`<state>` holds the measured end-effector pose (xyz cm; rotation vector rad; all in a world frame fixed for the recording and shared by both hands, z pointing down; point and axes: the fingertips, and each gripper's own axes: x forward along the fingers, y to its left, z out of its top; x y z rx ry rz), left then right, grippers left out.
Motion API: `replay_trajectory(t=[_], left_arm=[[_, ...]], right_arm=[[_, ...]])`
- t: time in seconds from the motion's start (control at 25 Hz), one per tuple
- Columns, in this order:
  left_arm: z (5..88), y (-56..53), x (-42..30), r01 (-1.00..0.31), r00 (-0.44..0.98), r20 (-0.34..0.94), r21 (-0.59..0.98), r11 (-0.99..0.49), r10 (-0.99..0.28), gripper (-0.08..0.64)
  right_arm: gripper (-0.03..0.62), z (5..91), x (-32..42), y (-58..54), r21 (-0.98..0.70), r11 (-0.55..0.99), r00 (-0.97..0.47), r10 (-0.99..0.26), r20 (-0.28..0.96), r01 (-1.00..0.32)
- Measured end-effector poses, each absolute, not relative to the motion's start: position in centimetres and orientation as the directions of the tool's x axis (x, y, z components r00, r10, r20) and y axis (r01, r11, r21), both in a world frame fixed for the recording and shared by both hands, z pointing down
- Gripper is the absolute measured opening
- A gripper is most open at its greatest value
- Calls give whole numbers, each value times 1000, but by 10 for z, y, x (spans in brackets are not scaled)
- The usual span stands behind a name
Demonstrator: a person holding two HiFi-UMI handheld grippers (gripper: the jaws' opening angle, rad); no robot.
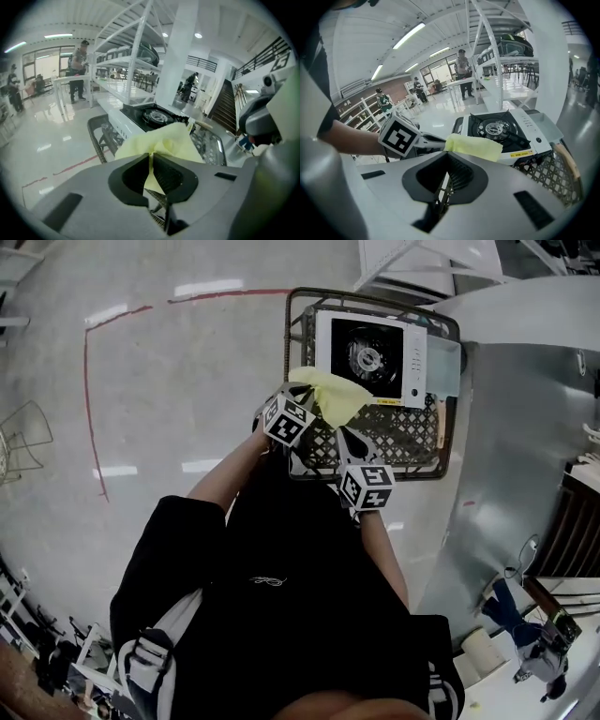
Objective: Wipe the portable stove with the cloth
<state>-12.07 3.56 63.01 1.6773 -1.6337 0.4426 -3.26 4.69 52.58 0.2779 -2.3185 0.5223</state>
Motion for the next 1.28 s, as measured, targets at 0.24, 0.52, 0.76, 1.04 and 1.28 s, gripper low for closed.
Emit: replay_trajectory(t=[0.24, 0.52, 0.76, 1.04, 1.28], left_arm=[[578, 46, -127, -956, -16, 631, 217, 196, -775, 38], [527, 77, -104, -936, -155, 561, 180, 303, -813, 37], [498, 105, -67, -928, -213, 526, 153, 339, -823, 37], [457, 123, -24, -927, -250, 453, 141, 346, -856, 36], [413, 144, 11, -923, -300, 365, 122, 365, -882, 35]], right_arm=[[5, 503, -30, 47, -274, 921, -765, -39, 643, -278], [5, 480, 7, 48, -256, 930, -806, -65, 588, -262], [5, 463, 45, 61, -246, 938, -839, -79, 538, -246], [5, 428, 79, 72, -198, 949, -887, -137, 440, -245], [5, 395, 108, 82, -118, 961, -912, -194, 360, -251]])
